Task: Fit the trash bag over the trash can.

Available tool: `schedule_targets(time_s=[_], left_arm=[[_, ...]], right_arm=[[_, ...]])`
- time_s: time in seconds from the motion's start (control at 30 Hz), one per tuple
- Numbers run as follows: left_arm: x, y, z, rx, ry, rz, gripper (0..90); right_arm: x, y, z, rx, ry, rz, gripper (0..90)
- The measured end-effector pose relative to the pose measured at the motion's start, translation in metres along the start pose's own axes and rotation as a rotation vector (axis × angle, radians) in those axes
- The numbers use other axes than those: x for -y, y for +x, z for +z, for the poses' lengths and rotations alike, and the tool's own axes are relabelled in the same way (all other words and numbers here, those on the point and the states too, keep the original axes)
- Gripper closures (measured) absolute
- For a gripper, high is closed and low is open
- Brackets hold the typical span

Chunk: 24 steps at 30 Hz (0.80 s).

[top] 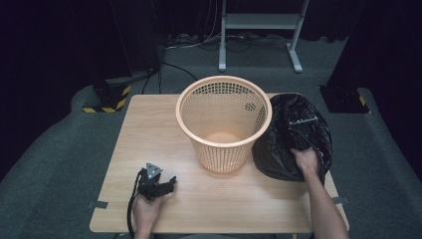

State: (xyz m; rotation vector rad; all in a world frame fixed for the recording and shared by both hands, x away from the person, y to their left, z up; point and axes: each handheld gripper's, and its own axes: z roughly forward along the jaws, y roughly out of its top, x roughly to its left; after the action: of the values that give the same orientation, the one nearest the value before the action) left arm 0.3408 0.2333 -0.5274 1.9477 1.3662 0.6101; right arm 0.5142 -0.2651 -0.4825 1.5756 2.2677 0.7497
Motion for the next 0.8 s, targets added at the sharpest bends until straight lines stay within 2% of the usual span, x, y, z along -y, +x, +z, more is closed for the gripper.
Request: schedule_targets(time_s=[0.4,0.5,0.8], left_arm=[[0.000,0.000,0.000,0.001,-0.001,-0.003,27.0],[0.000,0.000,0.000,0.000,-0.002,-0.003,27.0],[0.000,0.000,0.000,0.001,-0.001,-0.002,27.0]], right_arm=[[-0.002,0.000,-0.017,-0.002,-0.027,-0.018,88.7],[-0.003,0.001,-0.022,0.005,-0.029,-0.035,88.7],[-0.004,-0.001,-0.037,-0.003,-0.054,-0.033,88.7]])
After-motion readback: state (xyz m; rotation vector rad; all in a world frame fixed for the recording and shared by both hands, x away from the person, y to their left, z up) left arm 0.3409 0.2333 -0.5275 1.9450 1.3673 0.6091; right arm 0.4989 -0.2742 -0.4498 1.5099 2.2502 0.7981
